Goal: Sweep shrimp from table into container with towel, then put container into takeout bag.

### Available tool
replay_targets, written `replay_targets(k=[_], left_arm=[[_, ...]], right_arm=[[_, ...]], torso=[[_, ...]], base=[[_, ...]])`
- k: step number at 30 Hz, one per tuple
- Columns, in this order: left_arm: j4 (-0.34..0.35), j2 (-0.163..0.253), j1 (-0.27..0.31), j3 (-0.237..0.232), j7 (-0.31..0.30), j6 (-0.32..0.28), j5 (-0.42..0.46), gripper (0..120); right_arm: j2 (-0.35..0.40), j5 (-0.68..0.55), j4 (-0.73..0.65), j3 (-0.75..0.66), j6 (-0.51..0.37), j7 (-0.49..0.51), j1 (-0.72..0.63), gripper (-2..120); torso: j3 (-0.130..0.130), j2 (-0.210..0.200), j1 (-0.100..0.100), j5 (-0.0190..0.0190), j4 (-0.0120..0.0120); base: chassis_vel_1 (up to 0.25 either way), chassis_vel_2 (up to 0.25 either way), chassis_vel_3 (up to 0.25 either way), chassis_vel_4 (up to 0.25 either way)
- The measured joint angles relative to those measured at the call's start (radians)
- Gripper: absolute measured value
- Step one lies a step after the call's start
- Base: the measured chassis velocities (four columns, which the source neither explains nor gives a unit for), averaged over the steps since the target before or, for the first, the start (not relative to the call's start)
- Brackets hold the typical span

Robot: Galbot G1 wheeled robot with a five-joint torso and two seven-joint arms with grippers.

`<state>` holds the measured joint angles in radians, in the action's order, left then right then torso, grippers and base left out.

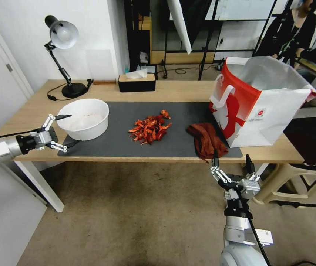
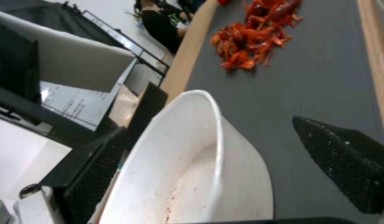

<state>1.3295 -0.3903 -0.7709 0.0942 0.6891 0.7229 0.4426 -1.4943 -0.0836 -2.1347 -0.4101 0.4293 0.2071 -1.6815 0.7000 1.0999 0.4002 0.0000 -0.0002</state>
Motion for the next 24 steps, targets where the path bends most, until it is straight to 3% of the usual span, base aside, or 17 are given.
replay_targets(k=[6, 9, 14, 18, 20, 21, 23, 24], left_arm=[[-0.038, -0.007, 0.101, -0.073, 0.048, 0.015, -0.041, 100], [-0.076, -0.013, 0.193, -0.137, 0.101, 0.021, -0.052, 100], [-0.1, -0.017, 0.252, -0.174, 0.145, 0.022, -0.053, 100], [-0.133, -0.025, 0.333, -0.21, 0.24, 0.022, -0.065, 100], [-0.139, -0.028, 0.349, -0.218, 0.25, 0.022, -0.071, 100], [-0.15, -0.034, 0.385, -0.238, 0.269, 0.022, -0.086, 100], [-0.15, -0.034, 0.385, -0.238, 0.269, 0.022, -0.086, 100], [-0.166, -0.046, 0.437, -0.26, 0.305, 0.023, -0.111, 100]], right_arm=[[-0.002, -0.004, -0.001, -0.001, -0.002, 0.002, 0.003, 100], [-0.006, -0.004, 0.005, 0.002, -0.002, 0.003, 0.006, 100], [-0.008, -0.006, 0.008, 0.003, -0.002, 0.004, 0.01, 100], [-0.008, -0.012, 0.013, 0.001, -0.004, 0.005, 0.023, 100], [-0.009, -0.013, 0.014, 0.001, -0.005, 0.006, 0.025, 100], [-0.011, -0.013, 0.018, 0.003, -0.006, 0.006, 0.029, 100], [-0.011, -0.013, 0.018, 0.003, -0.006, 0.006, 0.029, 100], [-0.012, -0.013, 0.021, 0.006, -0.006, 0.006, 0.031, 100]], torso=[[0.0, 0.0, 0.0, 0.0, 0.0002], [0.0, 0.0, 0.0, 0.0001, 0.0], [0.0, 0.0, 0.0, 0.0, 0.0], [0.0, 0.0, 0.0, 0.0, 0.0005], [0.0, 0.0, 0.0, 0.0001, 0.0003], [0.0, 0.0, 0.0, 0.0, 0.0001], [0.0, 0.0, 0.0, 0.0, 0.0001], [0.0, 0.0, 0.0, 0.0002, 0.0001]], base=[[0.0, 0.0, 0.0, 0.0], [0.0, 0.0, 0.0, 0.0], [0.0, 0.0, 0.0, 0.0], [0.0, 0.0, 0.0, 0.0], [0.0, 0.0, 0.0, 0.0], [0.0, 0.0, 0.0, 0.0], [0.0, 0.0, 0.0, 0.0], [0.0, 0.0, 0.0, 0.0]])
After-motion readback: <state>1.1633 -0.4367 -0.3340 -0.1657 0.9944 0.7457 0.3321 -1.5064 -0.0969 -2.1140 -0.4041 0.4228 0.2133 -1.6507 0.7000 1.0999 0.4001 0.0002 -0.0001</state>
